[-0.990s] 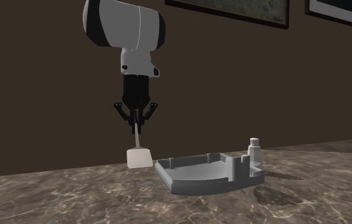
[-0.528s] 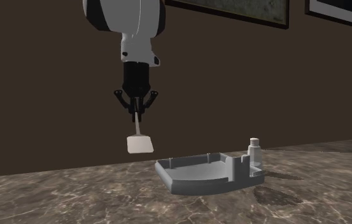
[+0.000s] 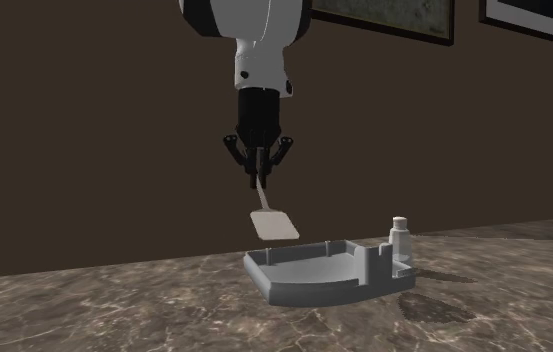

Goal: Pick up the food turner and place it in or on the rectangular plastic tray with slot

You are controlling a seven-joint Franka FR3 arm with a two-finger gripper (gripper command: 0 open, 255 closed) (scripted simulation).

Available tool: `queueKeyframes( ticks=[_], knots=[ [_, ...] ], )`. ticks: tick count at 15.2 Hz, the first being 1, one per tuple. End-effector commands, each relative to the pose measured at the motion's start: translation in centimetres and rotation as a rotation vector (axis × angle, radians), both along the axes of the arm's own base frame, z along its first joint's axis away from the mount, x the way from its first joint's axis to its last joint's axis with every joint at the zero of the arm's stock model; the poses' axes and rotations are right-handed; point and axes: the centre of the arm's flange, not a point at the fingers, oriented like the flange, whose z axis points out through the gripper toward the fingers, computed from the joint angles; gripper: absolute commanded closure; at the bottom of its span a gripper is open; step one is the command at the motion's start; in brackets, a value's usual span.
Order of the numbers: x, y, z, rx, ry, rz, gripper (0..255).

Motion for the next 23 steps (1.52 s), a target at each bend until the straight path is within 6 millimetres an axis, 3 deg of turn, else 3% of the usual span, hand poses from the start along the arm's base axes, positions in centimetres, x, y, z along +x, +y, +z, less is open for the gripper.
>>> queueKeyframes(
  ticks=[1, 8, 23],
  knots=[
    [-1.7, -2.1, 0.4, 0.000, 0.000, 0.001, 255],
    [-7.3, -9.4, 1.0, 0.000, 0.000, 0.001, 255],
    [-7.3, -9.4, -7.0, 0.000, 0.000, 0.001, 255]
  ],
)
